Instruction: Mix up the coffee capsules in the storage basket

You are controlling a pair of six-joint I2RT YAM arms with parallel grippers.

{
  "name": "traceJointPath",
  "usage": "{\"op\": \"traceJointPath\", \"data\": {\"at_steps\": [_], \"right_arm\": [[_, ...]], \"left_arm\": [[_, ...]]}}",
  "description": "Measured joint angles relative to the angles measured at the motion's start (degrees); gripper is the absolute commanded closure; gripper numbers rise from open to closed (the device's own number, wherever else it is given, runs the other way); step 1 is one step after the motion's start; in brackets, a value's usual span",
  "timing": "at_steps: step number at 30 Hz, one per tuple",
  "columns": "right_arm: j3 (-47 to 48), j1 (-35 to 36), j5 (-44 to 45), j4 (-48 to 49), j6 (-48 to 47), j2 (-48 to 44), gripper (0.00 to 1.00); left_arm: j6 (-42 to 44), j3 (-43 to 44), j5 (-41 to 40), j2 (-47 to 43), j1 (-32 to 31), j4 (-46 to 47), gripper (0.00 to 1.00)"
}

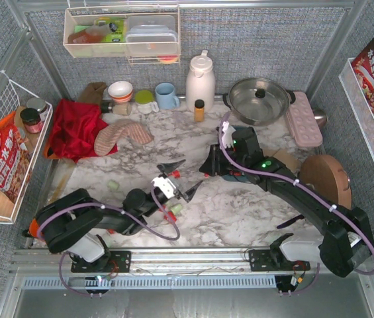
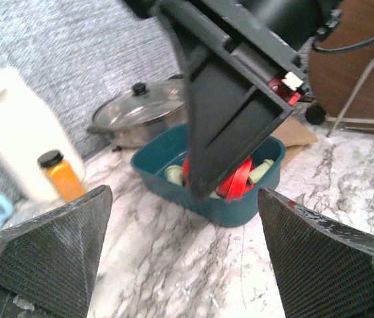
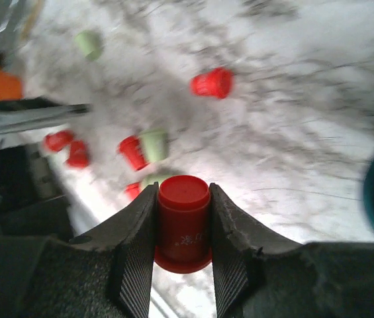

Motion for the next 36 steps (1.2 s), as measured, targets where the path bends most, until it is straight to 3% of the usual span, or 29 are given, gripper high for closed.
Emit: {"op": "traceJointPath", "data": {"at_steps": [5, 10, 14, 20, 28, 36], "right_arm": [[1.4, -0.9, 16.2, -3.1, -4.9, -0.1, 0.79], [0.9, -3.3, 36.0, -3.4, -10.2, 3.6, 0.64], [0.5, -6.4, 43.0, -3.1, -11.4, 8.0, 0.47], [1.3, -7.9, 44.3, -2.7, -11.9, 11.5, 0.38], [0.2, -8.8, 42.7, -2.7, -11.9, 9.7, 0.37], [0.4, -9.0, 39.8, -2.9, -11.7, 9.3, 0.37]], "left_arm": [[-7.3, -2.0, -11.2, -7.8, 0.0, -7.5, 0.01], [-16.8, 9.4, -22.9, -10.7, 1.0, -34.4, 0.01], [-22.0, 15.7, -25.4, -5.9, 3.9, -53.7, 0.01], [-26.2, 22.7, -21.1, 1.8, 10.1, -69.5, 0.02], [-23.7, 34.0, -14.5, 12.5, 12.1, -80.7, 0.17], [-22.9, 38.5, -13.6, 15.5, 12.7, -89.9, 0.15]]}}
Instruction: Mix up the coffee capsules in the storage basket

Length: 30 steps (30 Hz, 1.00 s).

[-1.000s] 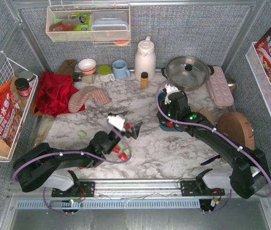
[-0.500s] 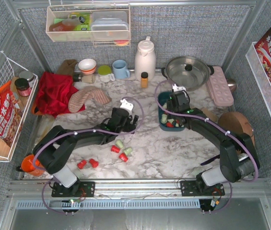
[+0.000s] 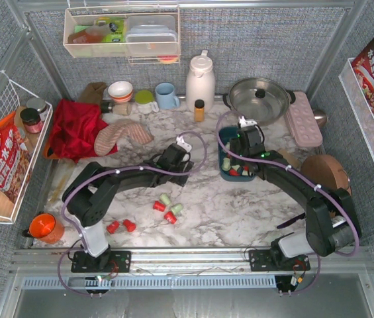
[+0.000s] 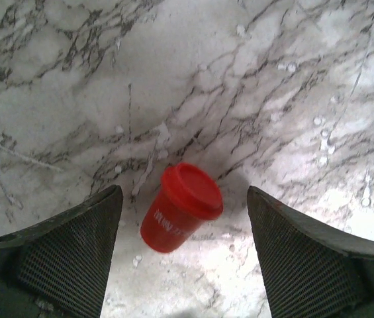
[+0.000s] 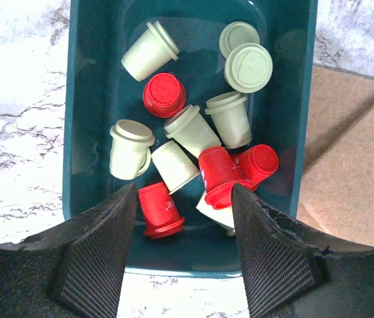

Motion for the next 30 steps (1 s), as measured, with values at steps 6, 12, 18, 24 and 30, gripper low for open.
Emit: {"op": "traceJointPath", "data": {"at_steps": [6, 12, 18, 24, 30], "right_arm": [[0.2, 0.0, -1.5, 0.0, 0.2, 0.4, 0.37], [0.4, 0.0, -2.6, -0.1, 0.6, 0.7, 0.37], [0.7, -0.1, -3.0, -0.3, 0.6, 0.8, 0.37], [0.8, -0.1, -3.6, -0.4, 0.8, 1.3, 0.37], [1.2, -0.1, -4.1, -0.6, 1.0, 1.4, 0.37]], "left_arm": [[0.0, -2.6, 0.6, -2.9, 0.0, -2.4, 0.16], [1.5, -3.5, 2.2, -3.6, 0.0, -2.3, 0.39], [3.2, -4.0, 2.7, -3.6, -0.1, -1.1, 0.46], [4.4, -4.4, 2.4, -3.7, 0.0, 0.0, 0.59], [4.7, -7.1, 3.6, -5.9, 0.0, 2.3, 0.64]]}}
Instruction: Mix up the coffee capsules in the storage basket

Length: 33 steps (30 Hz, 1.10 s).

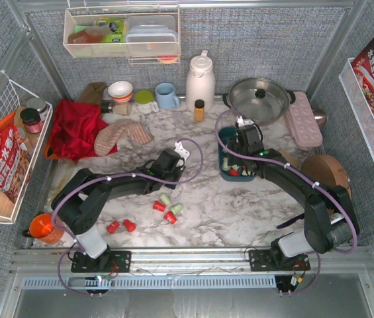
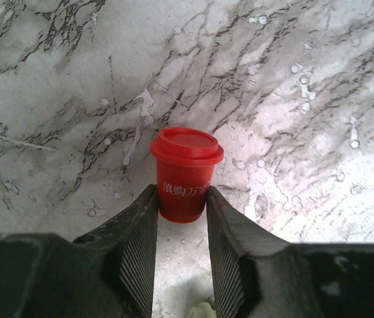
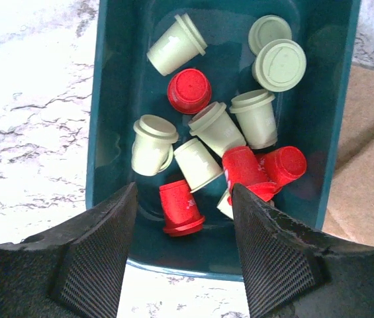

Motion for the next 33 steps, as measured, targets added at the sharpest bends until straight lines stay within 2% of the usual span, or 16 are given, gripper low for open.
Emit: {"op": "traceJointPath", "data": {"at_steps": [6, 13, 20, 30, 33], "right_arm": [[0.1, 0.0, -5.9, -0.4, 1.9, -1.8, 0.36], [0.0, 0.7, -21.6, 0.8, 7.5, -6.0, 0.32], [-0.5, 7.0, -30.9, 3.7, 12.6, -9.6, 0.31], [-0.5, 10.3, -32.1, 5.2, 13.8, -8.8, 0.34], [-0.5, 10.6, -31.2, 4.9, 13.6, -8.3, 0.4]], "left_arm": [[0.2, -7.7, 2.6, -6.4, -0.1, 8.6, 0.66], [1.7, -22.7, 9.5, -16.3, -1.2, 33.2, 0.68], [4.0, -24.1, 15.1, -15.5, -3.7, 49.7, 0.69], [4.7, -22.3, 16.5, -13.8, -6.0, 54.2, 0.69], [5.0, -22.3, 16.5, -14.1, -6.3, 54.2, 0.69]]}}
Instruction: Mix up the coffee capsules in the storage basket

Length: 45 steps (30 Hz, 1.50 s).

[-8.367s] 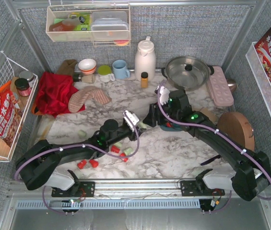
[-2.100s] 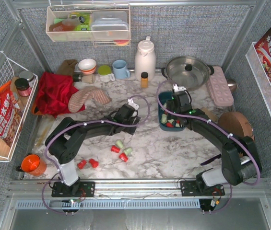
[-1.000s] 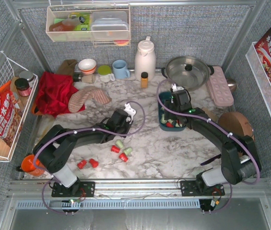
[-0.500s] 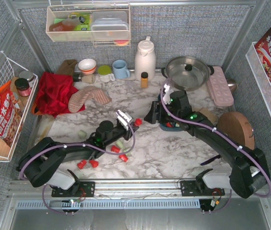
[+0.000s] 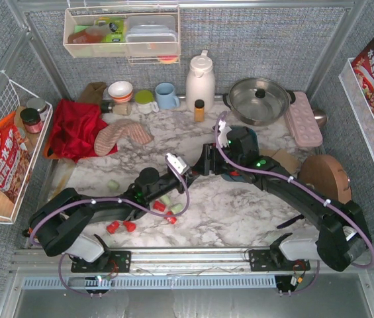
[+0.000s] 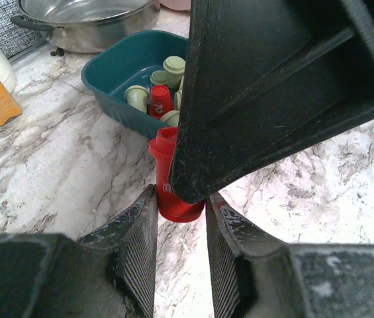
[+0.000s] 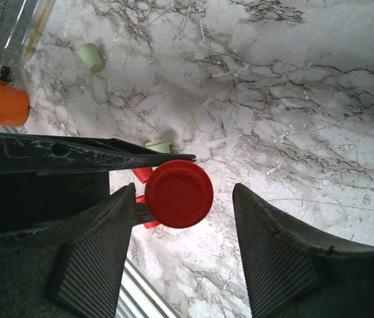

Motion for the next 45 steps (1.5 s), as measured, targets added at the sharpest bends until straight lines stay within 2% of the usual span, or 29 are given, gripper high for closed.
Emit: {"op": "traceJointPath", "data": {"at_steps": [6, 9, 11, 15, 16, 19, 23, 26, 30, 38, 45], "right_arm": [[0.0, 0.3, 0.4, 0.1, 0.0, 0.7, 0.62], [0.0, 0.3, 0.6, 0.4, 0.0, 0.7, 0.68], [0.0, 0.3, 0.6, 0.4, 0.0, 0.7, 0.69], [0.0, 0.4, 1.5, 0.3, 0.1, 0.6, 0.7], [0.0, 0.3, 1.7, 0.2, 0.0, 0.5, 0.7], [0.1, -0.1, 5.0, -1.2, -1.2, -0.3, 0.7], [0.8, -1.2, 15.4, -4.2, -5.5, -2.1, 0.7], [0.9, -2.2, 25.2, -5.5, -9.4, -2.1, 0.69], [0.8, -5.2, 34.6, -6.8, -13.3, 0.9, 0.63], [3.1, -8.3, 37.2, -8.0, -14.8, 9.1, 0.4], [5.0, -8.3, 36.7, -9.8, -15.0, 9.3, 0.34]], "left_arm": [[0.2, 0.0, 0.2, -0.1, -0.3, 0.4, 0.67], [0.2, 0.0, 0.0, -0.1, -0.4, 0.4, 0.62], [0.2, 0.0, -0.2, -0.1, -0.4, 0.4, 0.49], [0.0, 0.0, -1.7, -0.1, -0.5, 0.4, 0.03], [-0.3, 0.0, -2.3, -0.1, -0.6, 0.3, 0.01], [-1.2, -0.3, -4.9, -1.1, -0.6, -0.9, 0.01], [-3.7, -1.7, -8.9, -4.7, -0.5, -4.7, 0.01], [-7.4, -1.9, -13.6, -7.7, -0.5, -11.6, 0.01], [-13.6, -2.3, -18.6, -11.6, -0.4, -23.1, 0.01], [-28.6, -2.5, -26.5, -19.0, -0.4, -46.6, 0.01], [-38.5, -1.2, -29.8, -20.3, -0.4, -63.8, 0.01]]}}
